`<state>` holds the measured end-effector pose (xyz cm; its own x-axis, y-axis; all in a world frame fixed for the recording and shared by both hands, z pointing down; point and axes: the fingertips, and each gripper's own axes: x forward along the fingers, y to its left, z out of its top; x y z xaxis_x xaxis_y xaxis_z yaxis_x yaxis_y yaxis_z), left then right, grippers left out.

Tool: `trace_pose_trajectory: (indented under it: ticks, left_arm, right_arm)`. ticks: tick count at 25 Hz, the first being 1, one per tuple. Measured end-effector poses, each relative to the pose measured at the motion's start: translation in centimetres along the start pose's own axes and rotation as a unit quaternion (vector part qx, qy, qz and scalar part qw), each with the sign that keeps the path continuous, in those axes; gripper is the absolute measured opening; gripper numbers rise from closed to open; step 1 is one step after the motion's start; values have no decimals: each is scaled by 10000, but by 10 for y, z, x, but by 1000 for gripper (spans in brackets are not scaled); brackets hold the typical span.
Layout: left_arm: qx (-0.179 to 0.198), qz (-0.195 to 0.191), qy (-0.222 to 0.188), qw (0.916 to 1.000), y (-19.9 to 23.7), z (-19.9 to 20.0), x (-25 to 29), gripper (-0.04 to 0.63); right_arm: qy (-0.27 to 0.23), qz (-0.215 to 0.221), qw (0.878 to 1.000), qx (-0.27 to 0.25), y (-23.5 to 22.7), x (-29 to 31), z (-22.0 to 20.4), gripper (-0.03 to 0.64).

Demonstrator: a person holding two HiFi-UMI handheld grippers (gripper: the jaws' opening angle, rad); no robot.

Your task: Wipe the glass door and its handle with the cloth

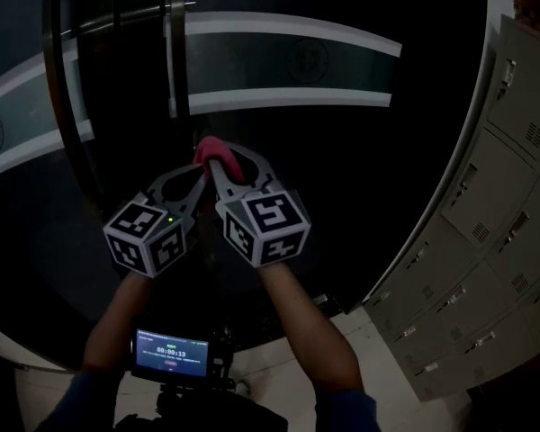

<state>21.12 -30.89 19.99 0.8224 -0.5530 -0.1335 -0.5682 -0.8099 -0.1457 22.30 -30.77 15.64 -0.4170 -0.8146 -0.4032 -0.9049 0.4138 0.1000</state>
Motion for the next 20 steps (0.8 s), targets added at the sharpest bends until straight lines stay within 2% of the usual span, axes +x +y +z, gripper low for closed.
trace_pose_trajectory:
  ticks: [4,6,10,14,17,20]
  left_arm:
    - [-62,-21,-178,9998,34,48,40,5]
    - [100,24,-154,9998,45,58,56,5]
    - [234,24,151,9996,54,58,90,3]
    - [252,354,306,9986,61,44,106,6]
    - [326,547,261,9976,57,42,129,6]
    - [247,686,153,9972,50,40,161,6]
  right_arm:
    - [-270,369,9979,468,-48,75,46,28]
    - [-305,450,9977,414,-68,104,58,28]
    - [-379,699,9968,96,-91,144,73,28]
    - [-395,1049,9934,261,-109,163,63,28]
    - [-496,1226,9909,265,-134,160,66,28]
    - [-561,1327,9893,236,-171,147,70,28]
